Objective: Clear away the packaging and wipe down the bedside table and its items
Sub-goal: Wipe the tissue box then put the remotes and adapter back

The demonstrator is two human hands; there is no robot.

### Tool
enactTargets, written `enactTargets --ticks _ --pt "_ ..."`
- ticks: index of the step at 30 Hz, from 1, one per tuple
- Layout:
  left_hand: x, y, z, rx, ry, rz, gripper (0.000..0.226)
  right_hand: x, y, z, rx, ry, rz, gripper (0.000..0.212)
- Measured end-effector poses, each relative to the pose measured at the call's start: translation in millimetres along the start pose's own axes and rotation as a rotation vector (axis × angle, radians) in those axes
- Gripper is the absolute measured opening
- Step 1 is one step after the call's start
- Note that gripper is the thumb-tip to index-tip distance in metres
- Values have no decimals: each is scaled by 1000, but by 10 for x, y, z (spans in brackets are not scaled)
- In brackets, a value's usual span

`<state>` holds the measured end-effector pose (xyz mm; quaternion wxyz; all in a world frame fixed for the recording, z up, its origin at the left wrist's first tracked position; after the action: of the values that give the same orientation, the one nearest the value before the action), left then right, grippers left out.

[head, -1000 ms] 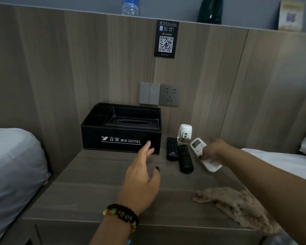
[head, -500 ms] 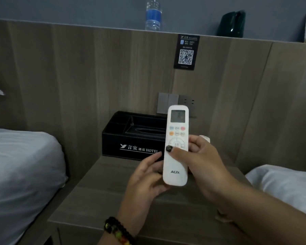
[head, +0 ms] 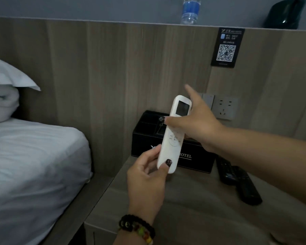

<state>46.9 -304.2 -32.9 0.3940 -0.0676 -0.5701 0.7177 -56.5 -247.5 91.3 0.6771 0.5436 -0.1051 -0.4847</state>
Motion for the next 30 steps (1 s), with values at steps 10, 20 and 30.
enactTargets --ticks 10,20,30 --pt "-325 105 323 -64 -293 -40 49 264 164 1045 -179 -360 -71 54" --pt "-437 190 504 -194 -412 -196 40 643 -409 1525 -298 -496 -240 59" --pt "-402 310 594 -332 -415 -260 24 930 -890 1663 -243 -408 -305 63"
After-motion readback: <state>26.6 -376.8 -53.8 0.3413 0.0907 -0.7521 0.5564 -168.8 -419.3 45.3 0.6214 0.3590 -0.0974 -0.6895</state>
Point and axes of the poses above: each hand's wrist, its own z-axis towards the middle knuckle, its own x-axis out of the palm, y = z × x, the point moved 3 cm from there along z, towards the middle knuckle, and after that the axes turned 2 degrees about -x, right-handed, at the moved point
